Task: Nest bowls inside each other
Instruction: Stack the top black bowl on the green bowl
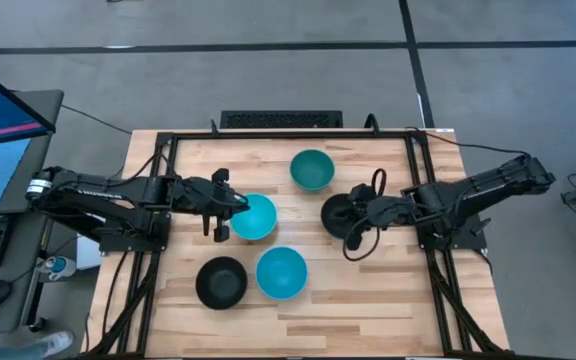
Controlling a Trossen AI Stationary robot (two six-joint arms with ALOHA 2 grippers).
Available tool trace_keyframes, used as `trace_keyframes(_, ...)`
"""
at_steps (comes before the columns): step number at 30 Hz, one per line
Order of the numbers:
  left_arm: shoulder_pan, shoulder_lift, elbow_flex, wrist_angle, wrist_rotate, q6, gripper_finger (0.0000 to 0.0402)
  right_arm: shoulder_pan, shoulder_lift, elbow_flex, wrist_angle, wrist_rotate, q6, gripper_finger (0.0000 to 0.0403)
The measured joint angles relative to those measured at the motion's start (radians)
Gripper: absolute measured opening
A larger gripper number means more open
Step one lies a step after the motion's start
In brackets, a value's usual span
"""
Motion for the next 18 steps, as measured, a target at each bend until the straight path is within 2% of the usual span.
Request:
trace_keyframes(4,0.000,0.000,0.000,0.000,0.000,0.000,0.0002,0.004,-0.003,0.000,-0.255,-0.070,0.045,0.0128)
trace_keyframes(7,0.000,0.000,0.000,0.000,-0.001,0.001,0.0002,-0.005,0.026,0.000,-0.346,-0.159,0.065,0.0139)
trace_keyframes(11,0.000,0.000,0.000,0.000,-0.002,0.001,0.0002,-0.007,0.070,-0.001,-0.320,-0.209,0.039,0.0190)
trace_keyframes(15,0.000,0.000,0.000,0.000,-0.005,0.000,0.0002,-0.032,0.128,0.000,-0.330,-0.183,0.026,0.0249)
trace_keyframes(18,0.000,0.000,0.000,-0.001,-0.020,0.002,0.0002,-0.057,0.199,0.000,-0.350,-0.177,-0.009,0.0268)
